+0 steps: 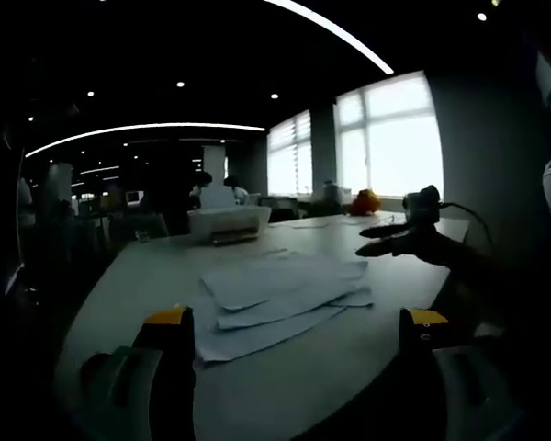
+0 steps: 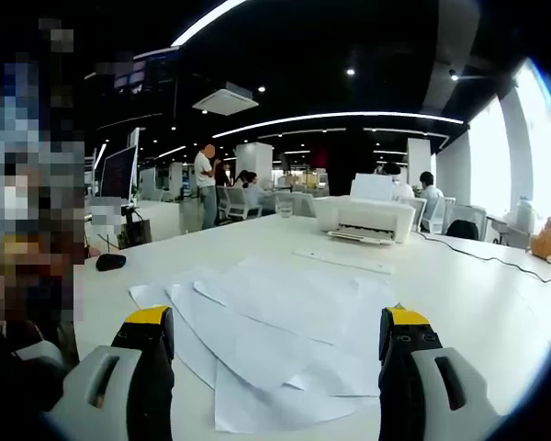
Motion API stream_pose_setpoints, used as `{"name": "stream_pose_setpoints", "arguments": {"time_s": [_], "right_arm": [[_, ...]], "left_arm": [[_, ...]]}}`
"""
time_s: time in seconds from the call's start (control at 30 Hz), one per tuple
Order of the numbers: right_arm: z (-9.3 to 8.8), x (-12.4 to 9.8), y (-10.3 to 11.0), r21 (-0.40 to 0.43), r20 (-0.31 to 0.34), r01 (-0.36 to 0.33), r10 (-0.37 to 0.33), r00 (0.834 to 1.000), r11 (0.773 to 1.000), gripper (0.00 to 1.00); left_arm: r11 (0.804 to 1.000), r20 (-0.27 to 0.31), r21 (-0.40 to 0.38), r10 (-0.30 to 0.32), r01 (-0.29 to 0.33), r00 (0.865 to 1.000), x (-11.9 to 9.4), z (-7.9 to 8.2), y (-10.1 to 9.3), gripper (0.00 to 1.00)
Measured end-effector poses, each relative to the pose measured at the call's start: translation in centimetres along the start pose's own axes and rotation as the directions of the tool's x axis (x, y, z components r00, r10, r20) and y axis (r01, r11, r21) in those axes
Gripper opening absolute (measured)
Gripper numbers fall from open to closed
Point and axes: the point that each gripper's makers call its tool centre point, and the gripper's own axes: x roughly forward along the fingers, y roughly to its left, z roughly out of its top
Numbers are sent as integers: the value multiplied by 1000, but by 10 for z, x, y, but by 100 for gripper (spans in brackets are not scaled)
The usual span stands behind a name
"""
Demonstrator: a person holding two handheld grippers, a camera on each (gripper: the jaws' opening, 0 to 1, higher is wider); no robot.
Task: Organize the stack of printing papers by aligning and flattening the scattered papers on the table
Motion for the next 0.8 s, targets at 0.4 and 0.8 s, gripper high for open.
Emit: {"name": "stream_pose_setpoints", "arguments": {"time_s": [0.4, 0.8], "right_arm": [[1, 2, 4, -9, -6, -2, 2, 1000, 1000, 88], [0, 7, 2, -9, -8, -6, 6, 1000, 1000, 88]], "left_arm": [[1000, 26, -8, -1, 1, 1000, 29, 7, 10, 94], [1000, 37, -22, 19, -18, 999, 37, 12, 26, 94]]}}
